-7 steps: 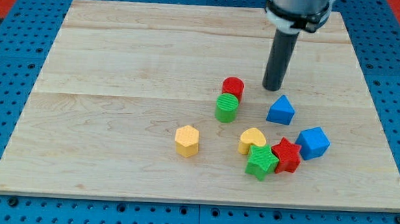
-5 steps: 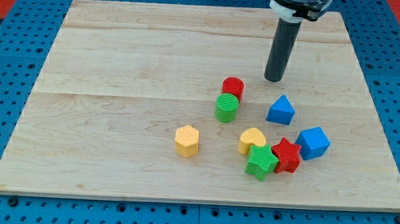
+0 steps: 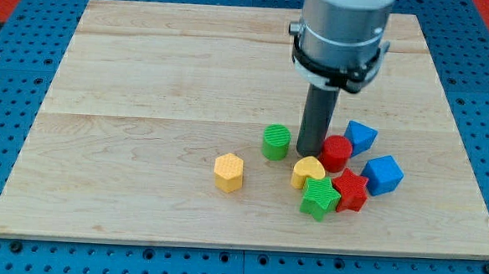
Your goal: Move the red circle green circle and yellow hexagon to the group of blocks
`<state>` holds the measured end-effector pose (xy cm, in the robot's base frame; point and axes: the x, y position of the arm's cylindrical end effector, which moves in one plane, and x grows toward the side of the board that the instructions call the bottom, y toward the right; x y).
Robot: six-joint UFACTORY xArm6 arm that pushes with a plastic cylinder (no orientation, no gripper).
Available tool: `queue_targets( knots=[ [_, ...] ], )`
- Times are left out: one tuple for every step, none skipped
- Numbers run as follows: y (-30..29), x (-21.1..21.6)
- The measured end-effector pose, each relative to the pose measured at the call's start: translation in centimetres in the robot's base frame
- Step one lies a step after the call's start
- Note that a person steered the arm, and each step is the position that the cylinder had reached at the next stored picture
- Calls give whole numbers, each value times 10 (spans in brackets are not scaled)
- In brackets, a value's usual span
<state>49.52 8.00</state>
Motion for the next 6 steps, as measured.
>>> queue_targets(
  knots=[
    [-17,-46],
    [-31,-84],
    [-69,-88],
    [-61,-38],
    [-37,-11],
    [-135,-28]
  ],
)
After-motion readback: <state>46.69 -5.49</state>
